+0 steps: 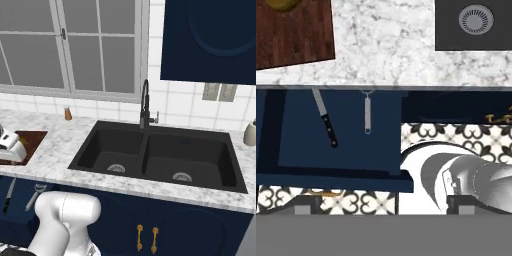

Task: Place the appropriate cutting tool for cutting the avocado skin on the cutting board.

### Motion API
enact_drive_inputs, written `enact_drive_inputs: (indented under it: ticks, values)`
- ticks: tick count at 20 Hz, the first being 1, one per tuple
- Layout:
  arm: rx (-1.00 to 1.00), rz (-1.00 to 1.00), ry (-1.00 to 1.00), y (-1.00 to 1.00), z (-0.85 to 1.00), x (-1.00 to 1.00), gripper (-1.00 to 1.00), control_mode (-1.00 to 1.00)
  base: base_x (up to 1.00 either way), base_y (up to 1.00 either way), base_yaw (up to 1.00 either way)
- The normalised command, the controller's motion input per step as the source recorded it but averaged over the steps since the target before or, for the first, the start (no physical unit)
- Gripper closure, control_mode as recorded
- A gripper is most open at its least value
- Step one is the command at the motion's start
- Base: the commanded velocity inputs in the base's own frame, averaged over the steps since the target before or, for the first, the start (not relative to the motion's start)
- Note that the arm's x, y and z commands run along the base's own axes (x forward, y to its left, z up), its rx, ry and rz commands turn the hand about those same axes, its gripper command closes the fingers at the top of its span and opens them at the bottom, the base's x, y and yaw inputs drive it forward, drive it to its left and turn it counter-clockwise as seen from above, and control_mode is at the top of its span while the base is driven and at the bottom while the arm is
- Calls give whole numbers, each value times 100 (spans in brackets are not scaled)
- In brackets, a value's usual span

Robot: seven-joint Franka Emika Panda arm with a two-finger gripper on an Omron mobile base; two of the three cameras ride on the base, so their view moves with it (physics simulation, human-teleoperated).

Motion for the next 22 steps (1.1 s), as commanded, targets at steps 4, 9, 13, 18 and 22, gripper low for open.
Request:
enact_drive_inputs:
  ticks: [4,9,13,18,22]
  values:
    - [-1,0,7,69,-64,-5,-100,-100,0,0,0]
    - [-5,0,-1,61,-85,-22,-100,-100,0,0,0]
    - [0,0,-1,25,-63,0,-100,-100,0,0,0]
    - [0,-1,1,21,-77,11,-100,-100,0,0,0]
    - [-1,0,3,37,-74,29,-100,-100,0,0,0]
